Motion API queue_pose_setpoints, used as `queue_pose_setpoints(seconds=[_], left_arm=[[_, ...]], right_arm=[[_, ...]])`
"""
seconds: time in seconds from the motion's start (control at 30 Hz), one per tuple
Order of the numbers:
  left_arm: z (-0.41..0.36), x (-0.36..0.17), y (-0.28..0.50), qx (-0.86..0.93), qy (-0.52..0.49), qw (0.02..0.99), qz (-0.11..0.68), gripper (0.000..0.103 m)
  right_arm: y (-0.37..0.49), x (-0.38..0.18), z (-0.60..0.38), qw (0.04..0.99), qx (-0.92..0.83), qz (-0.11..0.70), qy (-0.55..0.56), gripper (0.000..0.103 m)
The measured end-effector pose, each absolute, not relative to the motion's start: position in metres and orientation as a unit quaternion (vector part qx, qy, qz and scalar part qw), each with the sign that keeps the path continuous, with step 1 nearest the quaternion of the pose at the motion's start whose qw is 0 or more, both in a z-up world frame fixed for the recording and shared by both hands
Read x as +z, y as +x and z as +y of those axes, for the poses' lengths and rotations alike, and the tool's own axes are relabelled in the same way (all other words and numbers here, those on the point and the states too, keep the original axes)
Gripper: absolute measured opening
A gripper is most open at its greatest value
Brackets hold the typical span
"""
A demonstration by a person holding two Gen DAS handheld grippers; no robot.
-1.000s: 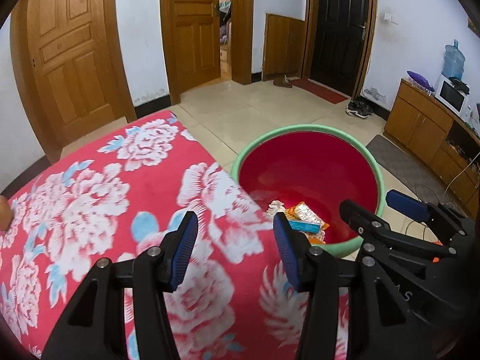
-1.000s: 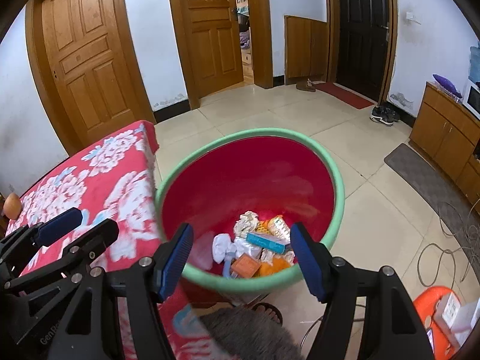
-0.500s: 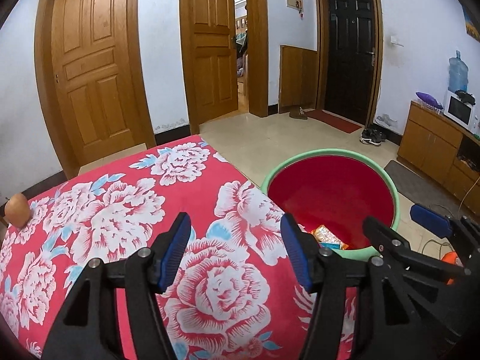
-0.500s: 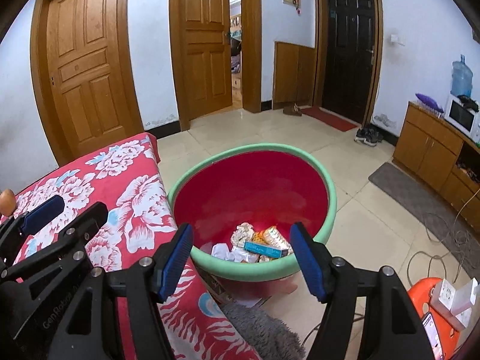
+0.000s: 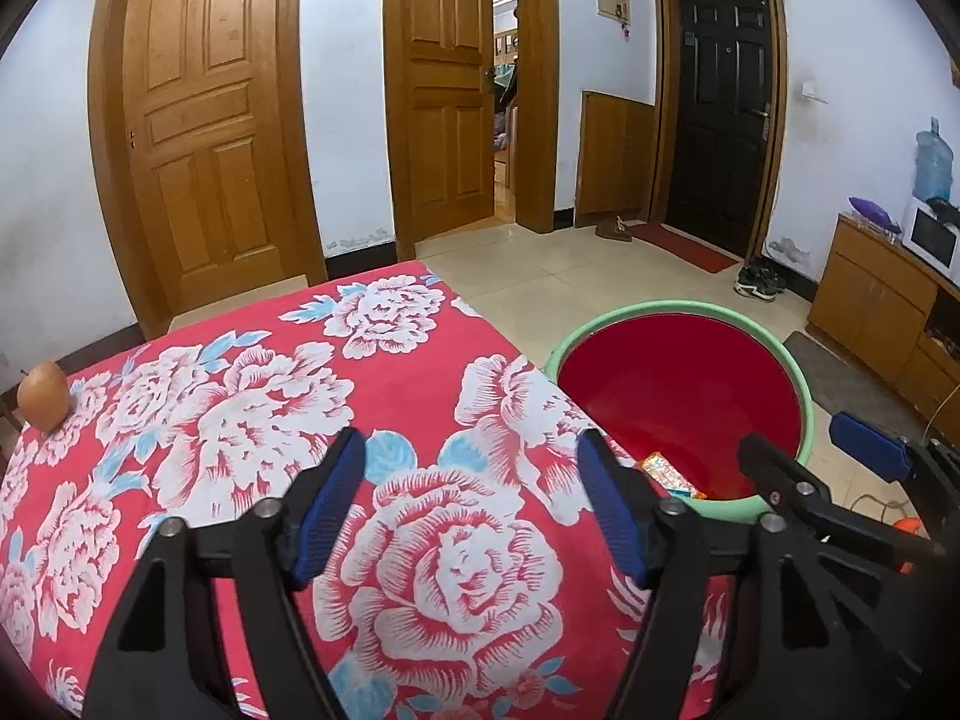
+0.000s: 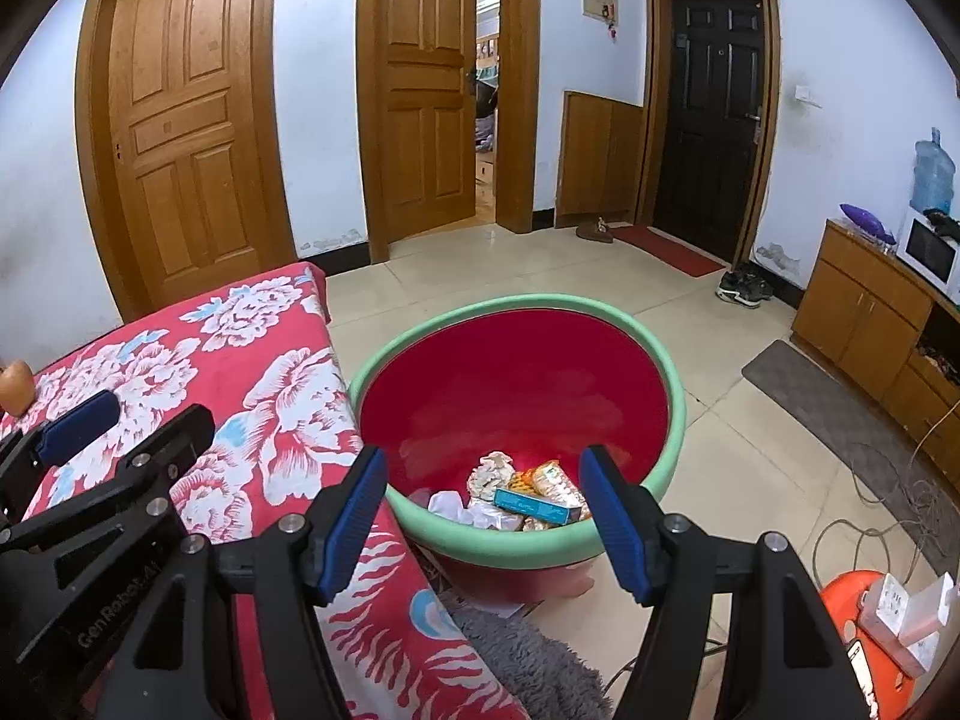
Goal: Collect trash
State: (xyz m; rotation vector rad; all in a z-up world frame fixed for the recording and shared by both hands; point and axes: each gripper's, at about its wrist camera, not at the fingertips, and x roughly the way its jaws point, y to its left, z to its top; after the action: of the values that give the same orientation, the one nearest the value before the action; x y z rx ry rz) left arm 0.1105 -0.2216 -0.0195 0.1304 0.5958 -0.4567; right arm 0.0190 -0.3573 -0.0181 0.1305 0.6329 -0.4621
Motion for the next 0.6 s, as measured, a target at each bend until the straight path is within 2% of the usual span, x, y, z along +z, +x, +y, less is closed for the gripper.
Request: queue_pose_setpoints(seconds=[0.6], left_arm=[[-0.2204, -0.0171, 0.1049, -0.224, 0.069, 0.931, 0.278, 0.079]], right_arm=[[0.0151, -0.0167, -0.3544, 0.917, -0.257, 0.298, 0.056, 0.072]])
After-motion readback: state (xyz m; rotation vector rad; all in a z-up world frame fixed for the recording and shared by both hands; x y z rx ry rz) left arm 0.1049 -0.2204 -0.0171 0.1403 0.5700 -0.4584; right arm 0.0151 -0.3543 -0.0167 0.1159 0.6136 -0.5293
